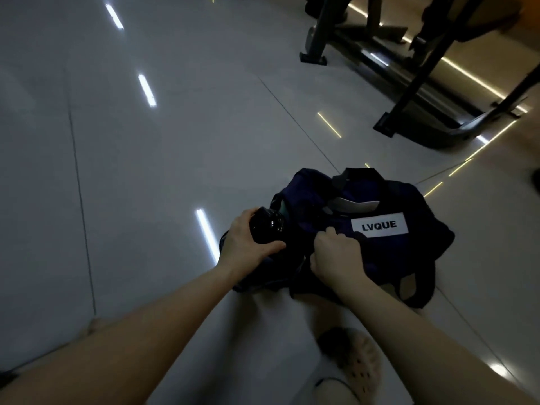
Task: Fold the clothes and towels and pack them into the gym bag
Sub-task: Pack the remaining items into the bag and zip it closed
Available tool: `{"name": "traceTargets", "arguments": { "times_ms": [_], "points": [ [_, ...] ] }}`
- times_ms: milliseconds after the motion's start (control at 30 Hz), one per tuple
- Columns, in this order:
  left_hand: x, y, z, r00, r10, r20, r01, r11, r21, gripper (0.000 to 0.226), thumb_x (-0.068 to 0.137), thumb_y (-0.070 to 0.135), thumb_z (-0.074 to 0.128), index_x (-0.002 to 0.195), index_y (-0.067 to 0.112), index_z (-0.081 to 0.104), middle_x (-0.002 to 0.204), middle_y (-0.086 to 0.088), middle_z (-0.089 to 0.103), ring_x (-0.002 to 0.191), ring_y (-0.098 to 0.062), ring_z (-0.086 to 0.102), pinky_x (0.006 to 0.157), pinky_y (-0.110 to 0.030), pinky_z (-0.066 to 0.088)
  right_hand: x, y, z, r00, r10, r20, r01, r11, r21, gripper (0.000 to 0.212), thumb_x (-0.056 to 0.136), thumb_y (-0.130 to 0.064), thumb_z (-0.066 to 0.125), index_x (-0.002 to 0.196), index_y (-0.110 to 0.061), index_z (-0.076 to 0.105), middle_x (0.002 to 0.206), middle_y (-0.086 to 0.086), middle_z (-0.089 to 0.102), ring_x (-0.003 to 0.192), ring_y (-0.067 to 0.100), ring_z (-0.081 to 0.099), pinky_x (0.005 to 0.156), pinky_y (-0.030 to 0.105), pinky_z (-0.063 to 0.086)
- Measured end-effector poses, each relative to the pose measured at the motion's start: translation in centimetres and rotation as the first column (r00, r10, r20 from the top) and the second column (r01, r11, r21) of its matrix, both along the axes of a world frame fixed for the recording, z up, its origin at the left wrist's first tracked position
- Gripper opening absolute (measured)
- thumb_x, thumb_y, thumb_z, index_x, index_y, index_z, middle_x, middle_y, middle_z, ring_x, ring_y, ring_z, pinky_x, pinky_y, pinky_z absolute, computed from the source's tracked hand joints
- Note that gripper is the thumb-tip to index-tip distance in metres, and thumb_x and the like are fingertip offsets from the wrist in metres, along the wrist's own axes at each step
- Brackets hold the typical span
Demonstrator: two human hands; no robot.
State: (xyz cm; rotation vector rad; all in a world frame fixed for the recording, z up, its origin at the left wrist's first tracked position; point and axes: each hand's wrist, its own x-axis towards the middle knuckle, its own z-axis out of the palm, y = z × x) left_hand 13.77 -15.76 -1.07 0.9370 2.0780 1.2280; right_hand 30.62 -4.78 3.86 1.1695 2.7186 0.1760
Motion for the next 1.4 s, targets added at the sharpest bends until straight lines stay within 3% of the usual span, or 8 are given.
{"name": "traceTargets", "arguments": {
  "times_ms": [233,500,667,767,900,1167,1333,1400],
  "points": [
    [1.5,0.5,-1.2,0.999,-0.023,-0.026,0.023,0.999,0.022,0.088,0.068,0.050,0.089,0.140,0.035,0.040,0.132,0.010,0.046,0.118,-0.006,0.046,0.102,-0.024,0.039,2.6,1.5,0.8,0.965,-0.021,-0.263,-0.055,0.959,-0.277,0.032,0.090,-0.025,0.055,0.066,-0.017,0.035,0.073,0.000,0.041,0.065,0.022,0.042,0.062,0.036,0.031],
    [3.5,0.7,-1.9,0.939,-0.276,-0.203,0.267,0.961,-0.074,0.093,0.076,0.043,0.083,0.154,0.031,0.033,0.144,0.008,0.035,0.126,-0.016,0.048,0.100,-0.025,0.044,3.8,2.1,0.0,0.838,-0.333,-0.432,0.065,0.847,-0.527,0.026,0.081,-0.020,0.061,0.060,-0.014,0.047,0.056,0.001,0.050,0.054,0.014,0.045,0.058,0.038,0.043],
    [3.4,2.0,-1.8,0.945,-0.290,-0.148,0.285,0.957,-0.059,0.096,0.075,0.045,0.085,0.155,0.034,0.034,0.142,0.006,0.040,0.123,-0.011,0.049,0.100,-0.024,0.044,1.9,0.9,0.3,0.940,0.116,-0.321,-0.136,0.990,-0.041,0.027,0.086,-0.040,0.062,0.081,-0.015,0.052,0.090,0.002,0.053,0.075,0.019,0.052,0.060,0.034,0.041],
    [2.6,2.4,-1.8,0.950,-0.310,-0.025,0.309,0.951,-0.016,0.084,0.083,0.045,0.080,0.154,0.036,0.037,0.142,0.004,0.047,0.130,-0.010,0.046,0.108,-0.028,0.041,0.2,0.6,0.2,0.966,0.052,-0.253,-0.039,0.998,0.056,0.032,0.090,-0.038,0.060,0.107,-0.012,0.054,0.111,0.009,0.052,0.094,0.027,0.058,0.062,0.034,0.038],
    [1.3,2.5,-1.5,0.952,-0.297,0.072,0.298,0.955,-0.003,0.070,0.089,0.033,0.076,0.151,0.031,0.045,0.144,0.007,0.052,0.130,-0.001,0.045,0.110,-0.021,0.035,0.0,1.7,0.0,0.959,-0.133,-0.249,0.123,0.991,-0.055,0.030,0.097,-0.037,0.055,0.114,-0.012,0.052,0.114,0.008,0.053,0.098,0.029,0.060,0.071,0.039,0.045],
    [3.1,3.9,-1.2,0.978,-0.183,0.103,0.187,0.982,-0.030,0.081,0.078,0.039,0.085,0.148,0.020,0.049,0.144,0.000,0.054,0.131,-0.015,0.051,0.110,-0.033,0.043,1.7,4.4,2.6,0.828,-0.351,-0.437,0.010,0.789,-0.614,0.029,0.099,-0.020,0.059,0.071,-0.011,0.056,0.073,0.003,0.055,0.065,0.009,0.054,0.062,0.025,0.041],
    [5.9,5.1,-1.0,0.987,-0.157,-0.035,0.152,0.981,-0.117,0.082,0.080,0.045,0.080,0.149,0.018,0.046,0.141,-0.006,0.050,0.129,-0.023,0.051,0.104,-0.030,0.041,1.7,4.1,2.3,0.842,-0.349,-0.412,0.039,0.801,-0.598,0.031,0.097,-0.022,0.063,0.067,-0.015,0.056,0.067,-0.001,0.055,0.061,0.010,0.052,0.061,0.028,0.041],
    [5.7,5.4,-1.0,0.979,-0.168,0.118,0.181,0.978,-0.106,0.083,0.077,0.051,0.078,0.148,0.021,0.048,0.140,-0.003,0.054,0.126,-0.019,0.054,0.106,-0.030,0.044,1.6,4.3,2.5,0.854,-0.346,-0.389,0.081,0.826,-0.558,0.028,0.095,-0.026,0.063,0.073,-0.009,0.058,0.068,0.002,0.058,0.064,0.015,0.055,0.066,0.034,0.044]
  ]
}}
